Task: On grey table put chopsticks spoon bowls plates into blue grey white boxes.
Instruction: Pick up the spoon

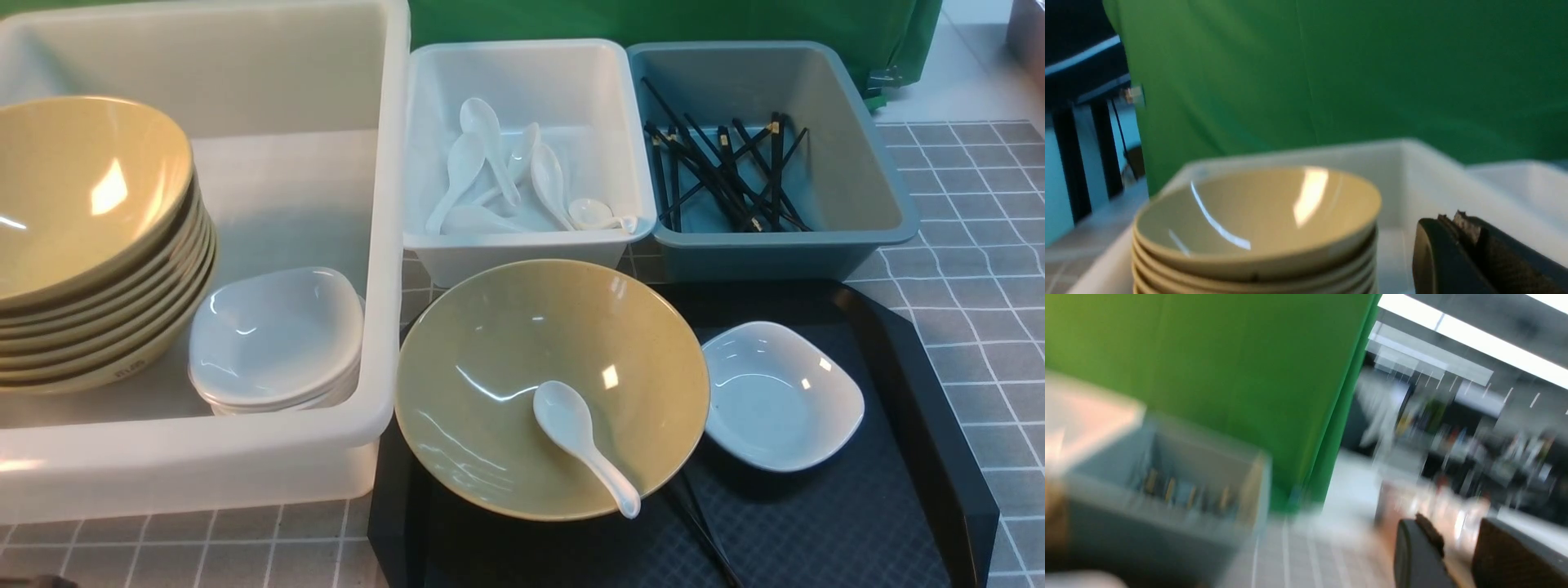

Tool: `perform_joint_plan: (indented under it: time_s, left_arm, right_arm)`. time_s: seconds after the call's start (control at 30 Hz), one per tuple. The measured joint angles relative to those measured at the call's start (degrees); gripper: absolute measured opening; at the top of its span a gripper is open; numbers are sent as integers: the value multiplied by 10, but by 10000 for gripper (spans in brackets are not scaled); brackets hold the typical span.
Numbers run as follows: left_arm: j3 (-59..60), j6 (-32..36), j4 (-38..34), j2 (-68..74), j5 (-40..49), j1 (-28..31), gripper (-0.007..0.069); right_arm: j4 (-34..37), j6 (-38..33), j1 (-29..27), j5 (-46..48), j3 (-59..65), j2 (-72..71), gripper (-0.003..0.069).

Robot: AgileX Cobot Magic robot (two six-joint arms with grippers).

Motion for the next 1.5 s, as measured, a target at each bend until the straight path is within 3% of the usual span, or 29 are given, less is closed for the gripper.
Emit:
perform_joint_plan:
  time_s: [0.07,0.13,0.27,0.37,0.47,0.53,0.7,0.8,0.97,1.13,1.27,1.33,1.37,1.4,1.5]
  left_arm:
    - [0,0,0,0,-29,0,-11]
    - [0,-2,0,0,-99,0,-11]
    - [0,-34,0,0,-222,0,-11]
    - [0,-87,0,0,-340,0,-11]
    - [-18,-112,0,-2,-372,0,-11]
    - [-54,-118,0,6,-330,0,-11]
    - [-298,-135,5,137,-44,0,-11]
    - [-361,-135,13,203,57,0,-11]
    - [-386,-135,15,271,119,0,-11]
    - [-389,-154,6,344,161,0,-11]
    - [-393,-182,-11,414,249,-2,-11]
    - [-430,-155,-28,491,399,-26,-11]
    - [-434,-155,-28,497,410,-29,-11]
    - [-471,-117,-53,543,509,-52,-11]
    - [-525,-58,-107,610,619,-96,-11]
  right_arm:
    - [0,23,0,-31,0,0,237]
    - [0,116,0,-90,0,0,237]
    - [0,376,0,-190,0,0,237]
    - [4,453,0,-231,0,0,237]
    - [4,465,0,-239,-10,2,237]
    - [4,458,0,-212,-35,12,237]
    - [4,343,0,-75,-190,95,199]
    - [4,279,0,5,-234,145,161]
    - [4,209,0,166,-266,236,120]
    - [4,200,0,293,-269,334,116]
    - [11,187,6,374,-269,402,116]
    - [59,132,43,404,-272,443,116]
    - [63,120,50,405,-273,445,116]
    - [106,67,77,407,-279,460,116]
    - [156,-2,117,406,-286,476,115]
